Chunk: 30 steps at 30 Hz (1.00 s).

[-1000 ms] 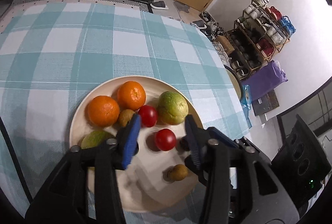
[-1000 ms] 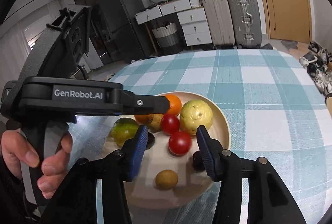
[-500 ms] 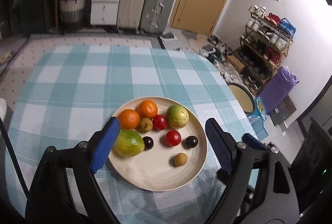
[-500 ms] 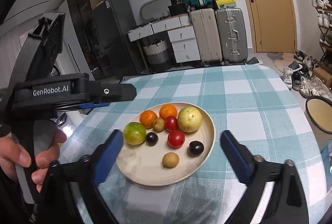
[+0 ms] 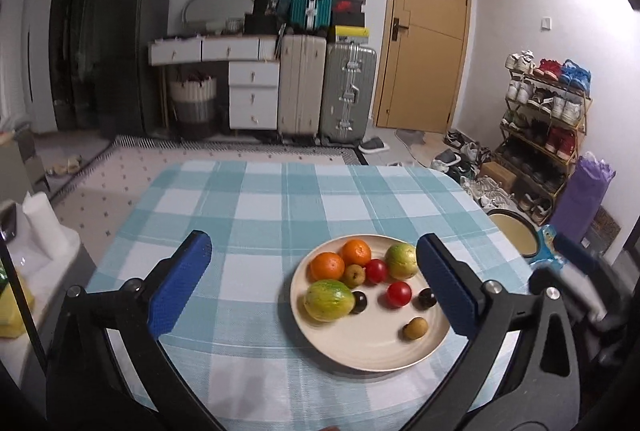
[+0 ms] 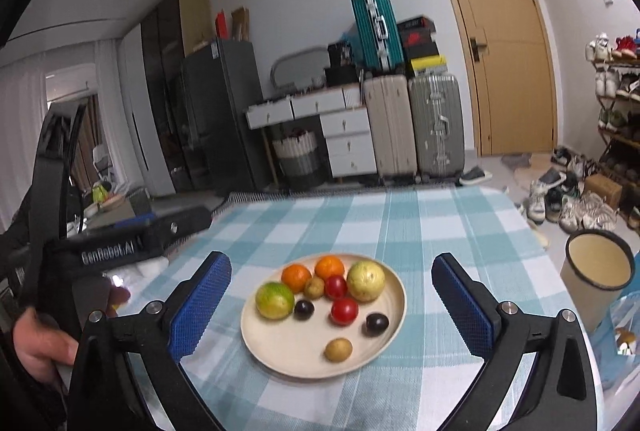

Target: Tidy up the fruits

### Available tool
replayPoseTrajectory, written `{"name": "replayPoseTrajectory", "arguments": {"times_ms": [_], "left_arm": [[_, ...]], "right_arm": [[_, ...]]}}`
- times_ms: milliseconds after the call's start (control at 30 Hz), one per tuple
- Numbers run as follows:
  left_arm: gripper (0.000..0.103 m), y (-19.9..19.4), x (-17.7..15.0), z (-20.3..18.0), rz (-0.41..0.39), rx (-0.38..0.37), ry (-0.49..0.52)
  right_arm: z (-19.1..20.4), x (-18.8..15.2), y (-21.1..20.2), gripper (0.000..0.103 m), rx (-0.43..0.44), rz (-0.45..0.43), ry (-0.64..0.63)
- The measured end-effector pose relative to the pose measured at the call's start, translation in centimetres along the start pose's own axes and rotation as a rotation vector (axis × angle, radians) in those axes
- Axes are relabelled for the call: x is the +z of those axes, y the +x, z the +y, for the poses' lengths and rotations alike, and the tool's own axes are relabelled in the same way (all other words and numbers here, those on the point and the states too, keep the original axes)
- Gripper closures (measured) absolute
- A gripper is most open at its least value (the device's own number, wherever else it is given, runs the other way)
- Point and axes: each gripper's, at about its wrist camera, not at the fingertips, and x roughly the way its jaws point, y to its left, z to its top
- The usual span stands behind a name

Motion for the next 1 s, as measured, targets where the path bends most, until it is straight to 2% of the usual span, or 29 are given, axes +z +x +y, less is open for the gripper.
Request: {"name": "replayPoseTrajectory", "arguments": {"times_ms": [200,367,533,833,1000], "left_arm": [[0.001,-1.6,-1.7,0.2,-0.07,0.035,0.038],[0.001,-1.1,-3.7,0.5,-0.079,0.057,0.033],[0.001,-0.5,-5.9,1.0,-0.1,0.083,0.038],[0.001,1.2,-8.8,2.1,-0.084,0.107,0.011],[0.001,1.0,-9.0,2.3,-0.109,0.108,0.007]], "right_arm": [[0.7,-0.1,-1.1,0.0,-0.016,-0.068,-0.02],[0.8,-1.4,-1.5,0.0,-0.052,-0.127,-0.053],[1.0,-2.8,-1.7,0.0,-0.068,-0.147,-0.088],[0.7,-4.7,-1.3,0.0,-0.089,-0.117,-0.135],[0.3,-5.3,-0.6,0.0,-0.101,-0.086,-0.138]]}}
